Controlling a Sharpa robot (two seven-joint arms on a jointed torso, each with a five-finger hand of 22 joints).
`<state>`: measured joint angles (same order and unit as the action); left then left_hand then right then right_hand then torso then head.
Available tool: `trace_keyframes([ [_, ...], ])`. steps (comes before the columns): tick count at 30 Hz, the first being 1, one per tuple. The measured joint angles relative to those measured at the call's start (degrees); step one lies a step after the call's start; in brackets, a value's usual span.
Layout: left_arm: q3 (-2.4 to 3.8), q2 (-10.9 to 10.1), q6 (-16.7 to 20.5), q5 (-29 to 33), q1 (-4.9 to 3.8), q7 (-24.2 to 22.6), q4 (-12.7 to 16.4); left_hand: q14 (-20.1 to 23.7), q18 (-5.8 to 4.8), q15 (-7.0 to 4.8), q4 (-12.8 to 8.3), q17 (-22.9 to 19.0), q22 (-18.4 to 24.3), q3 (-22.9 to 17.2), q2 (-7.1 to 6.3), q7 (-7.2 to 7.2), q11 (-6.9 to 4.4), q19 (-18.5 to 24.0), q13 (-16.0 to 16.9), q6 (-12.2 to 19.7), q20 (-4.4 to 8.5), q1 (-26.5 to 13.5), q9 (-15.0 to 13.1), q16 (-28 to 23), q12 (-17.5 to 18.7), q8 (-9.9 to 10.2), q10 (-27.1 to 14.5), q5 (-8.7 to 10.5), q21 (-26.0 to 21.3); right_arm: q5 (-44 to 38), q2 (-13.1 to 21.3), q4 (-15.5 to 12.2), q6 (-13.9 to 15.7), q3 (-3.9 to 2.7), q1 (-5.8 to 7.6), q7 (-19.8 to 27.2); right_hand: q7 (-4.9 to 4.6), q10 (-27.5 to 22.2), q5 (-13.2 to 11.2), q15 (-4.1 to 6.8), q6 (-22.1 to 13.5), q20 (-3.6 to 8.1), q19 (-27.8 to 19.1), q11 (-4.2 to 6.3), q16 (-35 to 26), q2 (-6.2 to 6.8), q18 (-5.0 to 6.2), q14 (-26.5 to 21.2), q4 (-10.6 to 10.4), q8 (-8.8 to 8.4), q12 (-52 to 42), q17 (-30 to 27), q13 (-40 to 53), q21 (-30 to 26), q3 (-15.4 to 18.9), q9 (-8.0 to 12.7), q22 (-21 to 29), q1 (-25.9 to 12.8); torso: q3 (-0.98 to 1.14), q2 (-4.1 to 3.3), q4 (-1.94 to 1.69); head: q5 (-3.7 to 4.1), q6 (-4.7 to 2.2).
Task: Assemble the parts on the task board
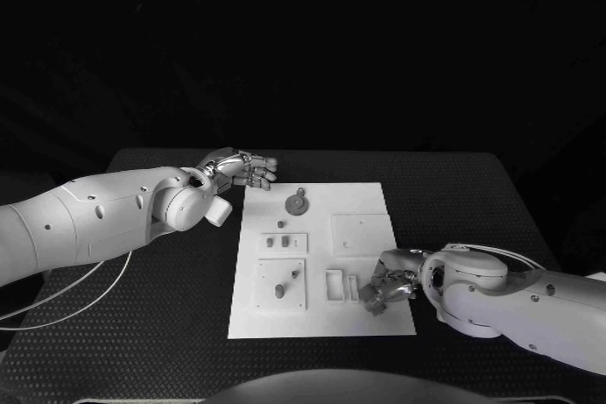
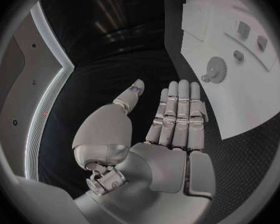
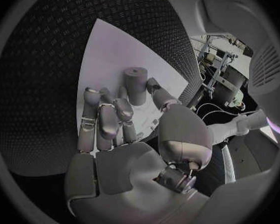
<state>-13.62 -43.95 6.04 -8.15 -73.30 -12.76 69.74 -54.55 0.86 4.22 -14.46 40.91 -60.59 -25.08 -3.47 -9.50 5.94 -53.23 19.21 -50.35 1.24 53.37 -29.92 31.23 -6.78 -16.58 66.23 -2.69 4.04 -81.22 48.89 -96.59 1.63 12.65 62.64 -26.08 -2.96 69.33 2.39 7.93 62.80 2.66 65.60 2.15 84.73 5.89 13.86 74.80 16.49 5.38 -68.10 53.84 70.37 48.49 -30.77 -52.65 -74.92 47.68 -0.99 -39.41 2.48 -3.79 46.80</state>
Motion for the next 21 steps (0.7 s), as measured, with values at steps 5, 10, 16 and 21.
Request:
trace_keyframes([
  [5, 0.0, 0.1, 0.0, 0.0, 0.0, 0.1, 0.0, 0.0, 0.0, 0.0, 0.0, 0.0, 0.0, 0.0, 0.0, 0.0, 0.0, 0.0, 0.0, 0.0, 0.0, 0.0, 0.0, 0.0, 0.0, 0.0, 0.0, 0.0, 0.0, 5.2, 0.1, -0.3, 0.5, 0.09, -0.1, 1.5, 0.36, 0.0, -0.2, 0.01, 0.4, -0.3, -0.3, 0.02, 0.0, -2.88, 0.0, -0.6, 0.0, -0.39, 0.3, -0.8, -0.5, 0.0, 1.2, 0.4, 0.0, -1.6, 0.0, 0.0, 0.0, 0.01, 0.02],
  [10, -0.02, 0.1, 0.0, 0.0, 0.0, 0.1, -0.1, 0.0, 0.0, 0.0, 0.0, 0.0, 0.0, 0.0, 0.0, 0.0, 0.14, 0.0, 0.0, 0.0, 0.0, 0.0, 0.0, 0.0, 0.0, 0.0, 0.1, 0.0, 0.0, 9.1, 0.4, -0.9, 1.1, 0.09, -0.06, 2.9, 0.54, 0.2, 0.1, 0.11, 0.5, -0.32, -0.3, 0.2, 0.0, -5.1, 0.01, -0.7, -0.4, -0.6, 1.0, -1.6, -1.1, 0.0, 1.9, 0.9, 0.0, -3.4, 0.01, 0.0, 0.0, -0.02, 0.04],
  [16, -0.02, 0.1, -0.1, 0.0, 0.0, 0.1, -0.1, 0.0, 0.0, 0.0, 0.0, 0.0, 0.0, 0.0, 0.0, 0.0, 0.2, 0.0, 0.0, 0.0, 0.0, 0.0, 0.0, 0.0, 0.0, 0.0, 0.2, 0.0, 0.0, 12.4, 0.8, -1.7, 2.0, 0.08, 0.77, 4.1, 0.6, 0.2, 0.1, 0.16, 0.6, -0.51, -0.5, 0.2, 0.0, -6.69, 0.02, -0.9, 0.0, -0.87, 1.0, -1.6, -1.2, 0.0, 2.3, 1.3, 0.0, -5.0, 0.01, 0.0, 0.0, -0.1, -0.13],
  [21, -0.03, 0.2, -0.2, 0.0, 0.0, 0.2, -0.1, 0.0, 0.0, 0.0, 0.0, 0.0, 0.0, 0.0, 0.0, 0.0, 0.2, 0.0, 0.0, 0.0, 0.0, 0.0, 0.0, 0.0, 0.0, 0.0, 0.2, 0.0, 0.0, 13.6, 0.5, -1.5, 2.7, -0.08, 0.82, 4.2, 0.62, 0.2, 0.1, 0.14, 0.6, -0.51, -0.5, 0.2, 0.0, -6.74, 0.02, -1.0, 0.0, -0.88, 1.0, -1.6, -1.1, 0.0, 2.3, 1.5, 0.0, -5.1, 0.0, 0.0, 0.0, -0.1, -0.31],
])
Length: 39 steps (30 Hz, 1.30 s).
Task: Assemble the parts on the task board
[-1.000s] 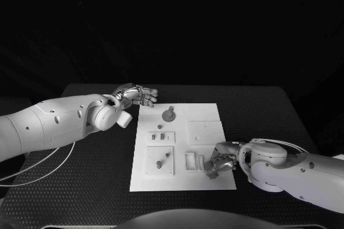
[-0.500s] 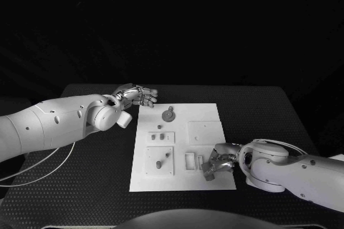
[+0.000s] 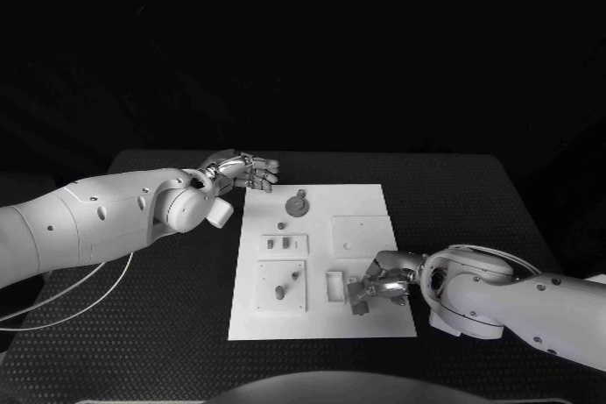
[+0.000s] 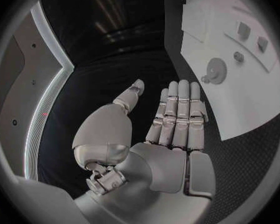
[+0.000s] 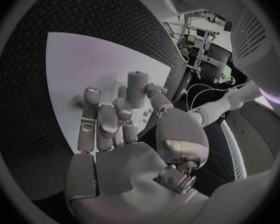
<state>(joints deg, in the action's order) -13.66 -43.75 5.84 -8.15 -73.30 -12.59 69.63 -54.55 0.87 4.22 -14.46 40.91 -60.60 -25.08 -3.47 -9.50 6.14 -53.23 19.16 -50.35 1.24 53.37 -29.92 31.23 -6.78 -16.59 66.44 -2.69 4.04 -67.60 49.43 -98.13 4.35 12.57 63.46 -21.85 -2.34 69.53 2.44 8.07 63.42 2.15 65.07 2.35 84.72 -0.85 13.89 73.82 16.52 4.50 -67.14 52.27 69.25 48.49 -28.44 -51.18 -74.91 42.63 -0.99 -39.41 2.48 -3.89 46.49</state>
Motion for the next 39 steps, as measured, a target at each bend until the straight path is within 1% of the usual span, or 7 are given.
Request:
trace_keyframes([
  [5, 0.0, 0.0, 0.0, 0.0, 0.0, 0.0, 0.0, 0.0, 0.0, 0.0, 0.0, 0.0, 0.1, 0.0, 0.0, 0.0, 0.0, 0.0, 0.0, 0.0, 0.0, 0.0, 0.0, 0.0, 0.0, 0.0, 0.0, 0.0, 0.0, 1.3, -0.9, 0.6, 1.4, -0.09, 0.02, -0.5, 0.01, 0.0, 0.0, -0.05, 0.0, 0.0, 0.0, 0.0, 0.0, 0.0, 0.01, 0.0, 0.2, -0.03, 0.0, 0.2, 0.0, 0.0, 0.2, 0.1, 0.0, 0.0, 0.01, 0.0, -0.01, -0.02, -0.02],
  [7, 0.0, 0.0, -0.1, 0.0, 0.0, 0.0, 0.0, 0.0, 0.0, 0.0, 0.0, 0.0, 0.0, 0.0, 0.0, 0.0, 0.0, 0.0, 0.0, 0.0, 0.0, 0.0, 0.0, 0.0, 0.0, 0.0, 0.0, 0.0, 0.0, 1.9, -1.3, 1.0, 1.8, -0.09, 0.22, -1.0, 0.01, 0.2, 0.0, -0.05, 0.0, -0.01, 0.0, 0.2, 0.0, -0.01, 0.01, 0.0, 0.2, -0.03, 0.0, 0.3, 0.1, 0.0, 0.2, 0.2, 0.0, 0.0, -0.01, 0.0, -0.04, -0.02, -0.01],
  [9, 0.0, 0.0, -0.1, 0.0, 0.0, 0.0, 0.1, 0.0, 0.0, 0.0, 0.0, 0.0, 0.0, 0.0, 0.0, 0.0, 0.0, 0.0, 0.0, 0.0, 0.0, 0.0, 0.0, 0.0, 0.0, 0.0, 0.0, 0.0, 0.0, 2.5, -1.9, 1.5, 2.1, -0.11, 0.39, -1.5, 0.03, 0.2, 0.0, -0.05, 0.0, -0.01, 0.0, 0.2, 0.0, -0.38, 0.01, 0.0, 0.2, -0.27, 0.0, 0.3, 0.1, 0.0, 0.2, 0.3, 0.0, 0.4, -0.02, 0.0, -0.08, -0.02, -0.01],
  [15, 0.0, -0.1, -0.1, 0.0, 0.0, 0.1, 0.3, 0.0, 0.0, 0.0, 0.0, 0.0, 0.0, 0.0, 0.0, 0.0, 0.0, 0.0, 0.0, 0.0, 0.0, 0.0, 0.0, -0.2, 0.0, 0.0, 0.0, 0.0, 0.0, 4.3, -3.8, 3.4, 2.9, -0.12, 0.41, -2.7, 0.03, 0.2, 0.0, -0.1, 0.0, -0.01, 0.0, 0.2, 0.0, -0.4, 0.01, 0.0, 0.1, -0.13, 0.0, 0.4, 0.2, 0.0, 0.4, 0.3, 0.0, 0.4, -0.05, -0.01, -0.07, 0.06, -0.06],
  [19, 0.0, -0.1, -0.1, 0.0, -0.01, 0.1, 0.3, 0.0, 0.0, 0.0, 0.0, 0.0, 0.0, 0.0, 0.0, 0.0, 0.0, 0.0, 0.0, 0.0, 0.0, 0.0, 0.0, -0.2, 0.0, 0.0, 0.0, 0.0, 0.0, 5.0, -5.2, 4.5, 3.1, -0.1, 0.4, -3.2, 0.03, 0.2, -0.1, -0.09, 0.0, -0.01, 0.0, 0.2, 0.0, -0.99, 0.01, 0.0, 0.1, -0.12, 0.0, 0.5, 0.2, 0.0, 0.7, 0.3, 0.0, -0.2, -0.05, -0.02, -0.04, 0.04, 0.02],
  [35, 0.0, -0.1, -0.2, 0.0, -0.01, 0.2, 0.4, 0.0, 0.0, 0.0, 0.0, 0.0, 0.0, 0.0, 0.0, 0.0, 0.0, 0.0, 0.0, 0.0, 0.0, 0.0, 0.0, -0.2, 0.0, 0.0, 0.0, 0.0, 0.0, 6.7, -6.3, 5.3, 3.8, -0.18, 0.41, -3.3, 0.19, 0.2, 0.0, -0.03, 0.2, -0.02, 0.0, 0.19, 0.0, -1.05, 0.02, 0.3, 0.2, -0.01, 0.0, 0.8, 0.3, 0.0, 0.8, 0.7, 0.0, -0.3, -0.01, -0.02, -0.01, -0.3, 0.17],
  [39, 0.0, -0.1, -0.3, 0.0, -0.01, 0.2, 0.4, 0.0, 0.0, 0.0, 0.0, 0.0, 0.0, 0.0, 0.0, 0.0, 0.0, 0.0, 0.0, 0.0, 0.0, 0.0, 0.0, -0.2, 0.0, 0.0, 0.0, 0.0, 0.0, 6.9, -6.6, 5.5, 4.0, -0.18, 0.41, -3.3, 0.19, 0.4, 0.0, -0.04, 0.2, -0.02, 0.0, 0.39, 0.0, -1.23, 0.02, 0.3, 0.1, -0.01, 0.0, 0.8, 0.4, 0.0, 1.0, 0.7, 0.0, -0.5, 0.02, -0.02, -0.01, -0.37, 0.16],
])
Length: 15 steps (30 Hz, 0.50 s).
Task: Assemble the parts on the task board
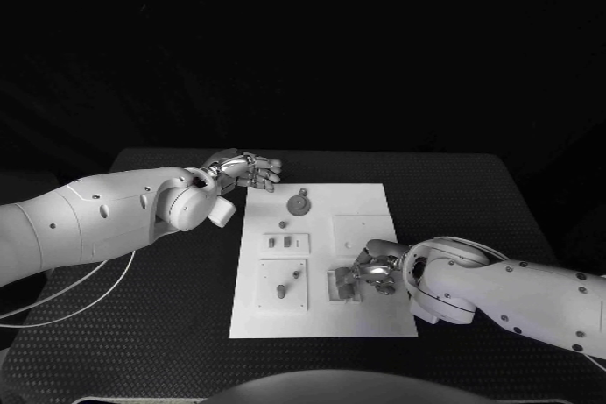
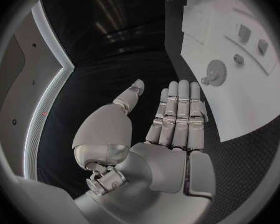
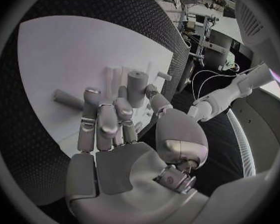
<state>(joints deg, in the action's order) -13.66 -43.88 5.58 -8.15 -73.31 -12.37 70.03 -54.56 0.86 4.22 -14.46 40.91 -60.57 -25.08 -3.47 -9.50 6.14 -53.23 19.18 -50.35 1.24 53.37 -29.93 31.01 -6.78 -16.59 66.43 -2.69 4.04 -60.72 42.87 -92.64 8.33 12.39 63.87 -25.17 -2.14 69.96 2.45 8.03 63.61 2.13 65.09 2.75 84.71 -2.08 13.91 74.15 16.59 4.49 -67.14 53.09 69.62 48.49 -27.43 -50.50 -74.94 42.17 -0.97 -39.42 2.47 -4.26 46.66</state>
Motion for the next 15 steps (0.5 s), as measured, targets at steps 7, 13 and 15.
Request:
trace_keyframes([
  [7, 0.0, 0.0, -0.1, 0.0, 0.0, 0.1, 0.0, 0.0, 0.0, 0.0, 0.0, 0.0, 0.0, 0.0, 0.0, 0.0, 0.0, 0.0, -0.1, 0.0, 0.0, 0.0, 0.0, 0.0, 0.0, 0.0, 0.0, 0.0, 0.0, 0.5, -0.7, 0.5, 0.2, 0.0, -0.09, -0.2, 0.03, 0.0, 0.0, 0.13, 0.0, 0.0, 0.0, 0.0, 0.0, 0.22, 0.01, -0.1, -0.1, -0.01, 0.0, 0.0, -0.1, 0.0, 0.7, 0.2, 0.0, -0.7, 0.01, 0.01, 0.0, -0.07, 0.13],
  [13, 0.0, -0.1, -0.1, 0.0, 0.0, 0.1, 0.1, 0.0, 0.0, 0.0, 0.0, 0.0, 0.0, 0.0, 0.0, 0.0, 0.0, 0.2, -0.1, 0.0, -0.21, 0.0, 0.0, 0.0, 0.0, 0.0, 0.0, 0.0, 0.0, 0.7, -0.8, 0.7, 0.3, 0.03, -0.24, -0.4, 0.24, 0.1, 0.1, 0.43, 1.0, 0.0, 0.0, -0.08, 0.0, 1.36, 0.71, -0.4, -0.2, -0.23, 0.0, -0.1, -0.2, 0.0, 1.3, 0.3, 0.0, -2.4, 0.0, 0.01, 0.0, -0.16, 0.21],
  [15, 0.0, -0.1, -0.1, 0.0, 0.0, 0.1, 0.1, 0.0, 0.0, 0.0, 0.0, 0.0, 0.0, 0.0, 0.0, 0.0, 0.0, 0.2, 0.0, 0.0, -0.21, 0.0, 0.0, 0.0, 0.0, 0.0, 0.0, 0.0, 0.0, 0.7, -0.9, 0.7, 0.3, 0.05, -0.3, -0.5, 0.01, -0.1, 0.2, 0.43, 0.9, 0.1, -0.1, 0.01, 0.0, 1.72, 0.74, -0.5, 0.1, -0.17, 0.0, -0.1, -0.2, 0.0, 1.5, 0.4, 0.0, -3.1, 0.0, 0.01, 0.0, -0.18, 0.26],
])
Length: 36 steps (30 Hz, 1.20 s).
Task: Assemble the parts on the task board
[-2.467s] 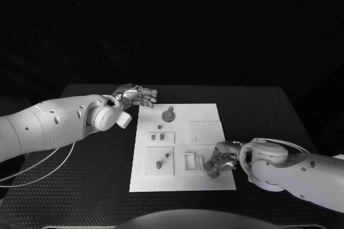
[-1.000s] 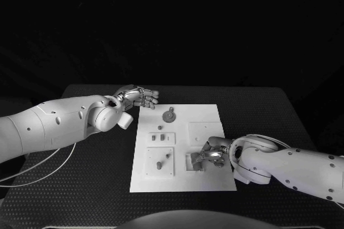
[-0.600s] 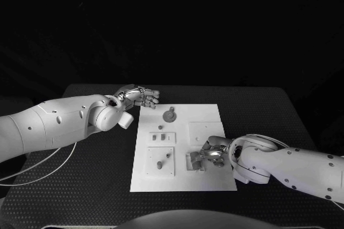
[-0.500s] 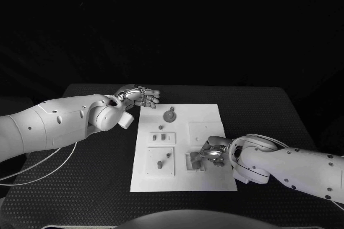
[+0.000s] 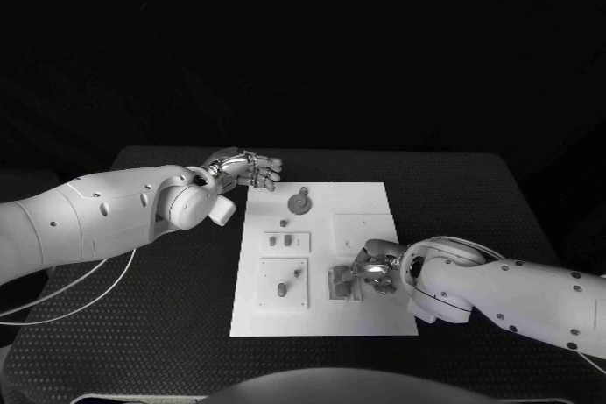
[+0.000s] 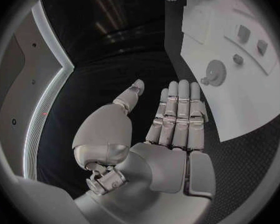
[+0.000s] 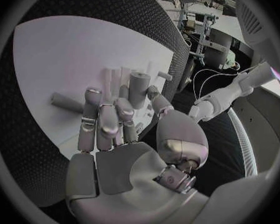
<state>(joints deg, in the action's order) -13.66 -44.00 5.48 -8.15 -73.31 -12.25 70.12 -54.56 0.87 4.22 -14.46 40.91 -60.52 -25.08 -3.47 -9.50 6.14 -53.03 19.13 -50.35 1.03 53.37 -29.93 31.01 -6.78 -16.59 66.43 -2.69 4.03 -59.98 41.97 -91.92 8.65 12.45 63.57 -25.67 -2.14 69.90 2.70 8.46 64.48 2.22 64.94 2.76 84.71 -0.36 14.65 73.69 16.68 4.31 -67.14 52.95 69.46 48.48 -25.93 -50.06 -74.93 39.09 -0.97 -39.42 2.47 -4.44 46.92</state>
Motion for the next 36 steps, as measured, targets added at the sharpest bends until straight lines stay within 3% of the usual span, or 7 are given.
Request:
trace_keyframes([
  [8, 0.0, 0.0, 0.0, 0.0, 0.0, 0.0, 0.0, 0.0, 0.0, 0.0, 0.0, 0.0, 0.0, 0.0, 0.0, 0.0, 0.0, 0.0, 0.0, 0.0, 0.0, 0.0, 0.0, 0.0, 0.2, 0.0, 0.0, 0.0, 0.0, 0.0, -0.1, 0.1, 0.0, 0.04, -0.12, -0.3, -0.01, -0.5, 0.2, -0.07, 0.0, 0.01, -0.2, -0.09, 0.0, 2.82, 0.01, -0.1, -0.4, 0.01, 0.2, -0.4, -0.2, 0.0, 0.9, 0.2, 0.0, -2.2, 0.0, 0.0, 0.01, -0.06, 0.16],
  [12, 0.0, 0.0, 0.0, 0.0, 0.0, 0.1, 0.0, 0.0, 0.0, 0.0, 0.0, 0.0, 0.0, 0.0, 0.0, 0.0, 0.0, 0.0, 0.0, 0.0, 0.0, 0.0, 0.0, 0.0, 0.2, 0.0, 0.0, 0.0, 0.0, 0.0, -0.1, 0.1, 0.0, 0.05, -0.12, -0.5, -0.27, -0.7, 0.2, -0.08, -0.1, -0.06, -0.3, -0.09, 0.0, 3.63, 0.0, -0.1, -0.4, 0.01, 0.4, -0.5, -0.3, 0.0, 0.9, 0.3, 0.0, -3.0, -0.01, 0.01, 0.01, -0.06, 0.16],
  [34, 0.0, -0.1, 0.0, 0.0, 0.0, 0.1, 0.0, 0.0, 0.0, 0.0, 0.0, 0.0, 0.0, 0.0, 0.0, 0.0, 0.0, 0.0, 0.0, 0.0, 0.0, 0.0, 0.0, 0.0, 0.2, 0.0, 0.0, 0.0, 0.0, -0.2, -0.1, 0.1, -0.1, 0.07, -0.21, -0.6, -0.65, -0.9, 0.2, -0.19, 0.4, 0.13, 0.0, -0.09, 0.0, 3.68, -0.14, -0.2, 0.0, 0.01, 0.4, -0.6, -0.3, 0.0, -0.2, 0.5, 0.0, -1.8, -0.02, 0.02, 0.01, -0.17, 0.24],
  [36, 0.0, -0.1, 0.0, 0.0, 0.0, 0.1, 0.0, 0.0, 0.0, 0.0, 0.0, 0.0, 0.0, 0.0, 0.0, 0.0, 0.0, 0.0, 0.0, 0.0, 0.0, 0.0, 0.0, 0.0, 0.2, 0.0, 0.0, 0.0, 0.0, -0.4, 0.1, 0.0, 0.1, 0.07, -0.22, -0.4, -0.65, -0.9, 0.2, -0.19, 0.4, 0.13, 0.0, -0.09, 0.0, 4.29, -0.19, -0.2, 0.0, 0.01, 0.4, -0.6, -0.3, 0.0, -0.2, 0.5, 0.0, -1.9, -0.02, 0.02, 0.01, -0.17, 0.23],
])
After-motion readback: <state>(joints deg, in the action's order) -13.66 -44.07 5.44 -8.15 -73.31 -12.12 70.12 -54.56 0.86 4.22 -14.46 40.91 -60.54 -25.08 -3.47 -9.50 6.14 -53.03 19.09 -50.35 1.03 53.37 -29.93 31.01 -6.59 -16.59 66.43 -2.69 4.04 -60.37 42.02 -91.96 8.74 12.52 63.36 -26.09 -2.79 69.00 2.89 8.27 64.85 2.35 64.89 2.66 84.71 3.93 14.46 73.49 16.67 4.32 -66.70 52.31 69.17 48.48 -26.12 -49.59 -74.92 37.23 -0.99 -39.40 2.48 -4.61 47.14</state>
